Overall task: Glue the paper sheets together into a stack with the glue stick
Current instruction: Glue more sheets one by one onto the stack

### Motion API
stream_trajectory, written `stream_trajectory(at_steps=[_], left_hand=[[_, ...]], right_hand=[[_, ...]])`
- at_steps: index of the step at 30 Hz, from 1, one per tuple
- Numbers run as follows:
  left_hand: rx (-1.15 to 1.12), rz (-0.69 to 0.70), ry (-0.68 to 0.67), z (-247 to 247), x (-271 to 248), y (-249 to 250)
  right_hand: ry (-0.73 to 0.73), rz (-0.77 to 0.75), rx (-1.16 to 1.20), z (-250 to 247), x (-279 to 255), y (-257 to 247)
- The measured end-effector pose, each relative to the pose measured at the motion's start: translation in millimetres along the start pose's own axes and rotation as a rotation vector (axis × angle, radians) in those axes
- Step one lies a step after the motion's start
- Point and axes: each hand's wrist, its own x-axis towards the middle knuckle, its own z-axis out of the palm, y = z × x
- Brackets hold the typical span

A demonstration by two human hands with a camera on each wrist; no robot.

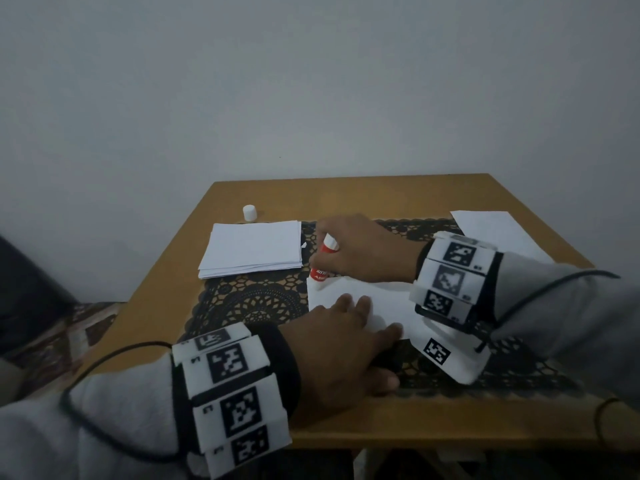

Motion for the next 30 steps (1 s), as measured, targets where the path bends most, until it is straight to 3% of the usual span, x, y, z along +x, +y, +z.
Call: stream_trajectory(at_steps=[8,17,25,30], left_hand=[[-0.042,-0.016,-0.023,2,1,0],[-0.020,-0.018,0.004,0,3,3],[0.123,0.022,0.195,-12,17,-6],[0.153,0.037,0.141,-25,32,-21]], right_hand=[[0.009,-0.052,-0.196,1,1,-7],[0.031,0.093,-0.178,-20,-25,28],[0.109,0.200,-0.175,-34,-48,62],[0.110,0.244,-0.191,-46,-49,71]])
